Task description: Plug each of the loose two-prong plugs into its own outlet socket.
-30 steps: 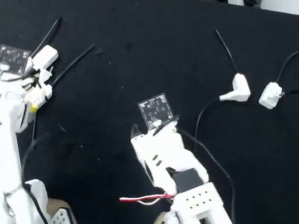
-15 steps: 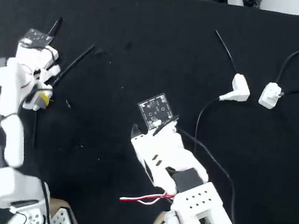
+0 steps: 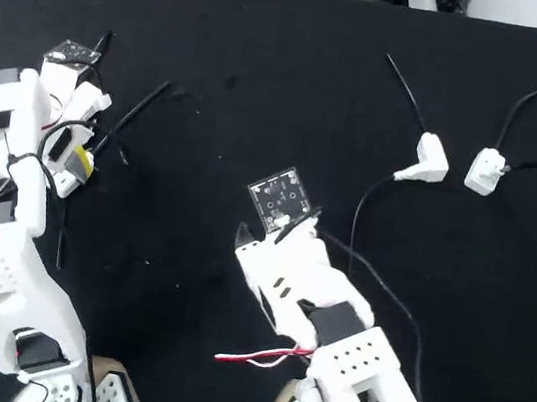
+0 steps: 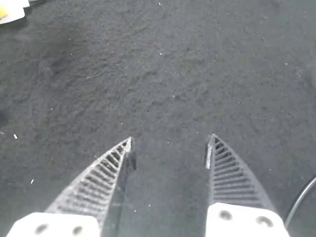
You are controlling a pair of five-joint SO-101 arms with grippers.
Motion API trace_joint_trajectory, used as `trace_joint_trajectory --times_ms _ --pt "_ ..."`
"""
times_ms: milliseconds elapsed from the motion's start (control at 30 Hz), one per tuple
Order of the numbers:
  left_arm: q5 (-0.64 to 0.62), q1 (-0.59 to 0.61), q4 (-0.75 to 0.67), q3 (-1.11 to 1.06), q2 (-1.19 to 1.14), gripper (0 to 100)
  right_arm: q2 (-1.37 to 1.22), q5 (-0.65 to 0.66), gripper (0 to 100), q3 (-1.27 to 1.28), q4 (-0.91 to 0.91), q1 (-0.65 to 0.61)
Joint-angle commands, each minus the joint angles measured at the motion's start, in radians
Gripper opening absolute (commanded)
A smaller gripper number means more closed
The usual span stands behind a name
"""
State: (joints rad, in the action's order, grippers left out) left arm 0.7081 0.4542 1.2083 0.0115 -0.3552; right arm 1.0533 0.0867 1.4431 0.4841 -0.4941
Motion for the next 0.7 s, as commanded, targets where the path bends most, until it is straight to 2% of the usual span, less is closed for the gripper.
trace_joint_trajectory --times_ms 0,267,500,667 --pt "0.011 -0.013 0.063 0.025 -0.011 25 0.027 -0.006 21.9 -0.007 -0.031 -0.018" --pt "0.008 -0.097 0.210 0.012 0.014 9 0.027 -0.006 21.9 -0.007 -0.031 -0.018" --pt "0.003 -0.188 0.324 0.035 0.126 7 0.028 -0.006 21.9 -0.007 -0.031 -0.018" --pt "-0.078 -0.257 0.381 -0.001 0.282 7 0.028 -0.003 21.9 -0.013 -0.026 -0.008"
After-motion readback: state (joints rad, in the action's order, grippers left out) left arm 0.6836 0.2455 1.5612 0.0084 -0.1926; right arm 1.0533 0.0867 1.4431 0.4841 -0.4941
